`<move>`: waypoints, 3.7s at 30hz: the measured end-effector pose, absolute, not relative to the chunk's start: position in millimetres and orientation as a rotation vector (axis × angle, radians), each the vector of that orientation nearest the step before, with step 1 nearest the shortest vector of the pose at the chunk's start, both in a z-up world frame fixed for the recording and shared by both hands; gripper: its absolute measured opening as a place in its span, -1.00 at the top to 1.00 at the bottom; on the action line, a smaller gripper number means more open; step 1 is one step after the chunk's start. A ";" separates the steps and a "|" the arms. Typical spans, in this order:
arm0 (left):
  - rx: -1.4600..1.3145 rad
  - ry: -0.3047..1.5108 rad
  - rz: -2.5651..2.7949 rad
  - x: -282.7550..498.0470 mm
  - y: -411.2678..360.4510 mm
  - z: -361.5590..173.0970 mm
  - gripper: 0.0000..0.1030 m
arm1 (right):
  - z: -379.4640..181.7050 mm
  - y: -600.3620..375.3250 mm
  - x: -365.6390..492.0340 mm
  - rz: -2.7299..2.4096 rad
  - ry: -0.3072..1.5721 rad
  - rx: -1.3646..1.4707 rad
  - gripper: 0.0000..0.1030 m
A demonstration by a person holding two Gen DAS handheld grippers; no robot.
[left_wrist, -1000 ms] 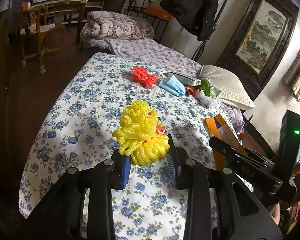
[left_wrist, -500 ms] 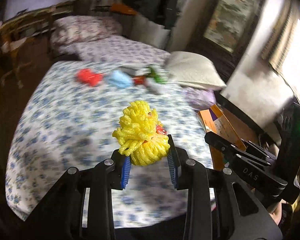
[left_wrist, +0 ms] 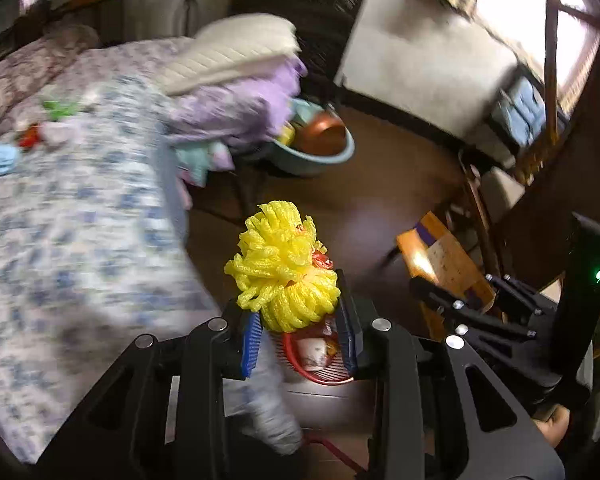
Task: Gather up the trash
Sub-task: 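Carry the yarn ball and orange box over the red wastebasket, then open the right tool to drop the box while the left tool drops the yarn, then move both open tools back over the bed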
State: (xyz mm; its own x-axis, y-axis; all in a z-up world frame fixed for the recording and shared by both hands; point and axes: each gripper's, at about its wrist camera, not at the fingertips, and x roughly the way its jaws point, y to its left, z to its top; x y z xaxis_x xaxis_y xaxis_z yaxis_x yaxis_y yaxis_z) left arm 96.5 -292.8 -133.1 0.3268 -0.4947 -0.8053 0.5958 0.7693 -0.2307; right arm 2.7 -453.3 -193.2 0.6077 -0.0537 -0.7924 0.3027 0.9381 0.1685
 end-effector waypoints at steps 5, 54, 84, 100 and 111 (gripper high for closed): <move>0.158 1.098 -0.753 91.1 -349.5 -177.4 0.36 | -262.3 -484.3 -6.3 -0.236 1.013 0.400 0.05; 0.260 1.506 -0.872 81.0 -420.8 -350.5 0.35 | -413.3 -504.0 -64.4 -0.330 1.394 0.477 -0.33; 0.134 1.325 -0.954 76.3 -388.1 -261.9 -0.63 | -388.0 -499.6 -52.7 -0.344 1.378 0.437 -0.33; -0.076 0.878 -0.523 136.9 -162.9 -97.7 -0.87 | -218.4 -403.5 11.1 -0.188 1.002 0.183 -0.88; -0.208 0.816 -0.107 169.9 7.9 -97.3 -0.87 | -149.3 -254.3 89.7 0.080 0.885 0.074 -0.88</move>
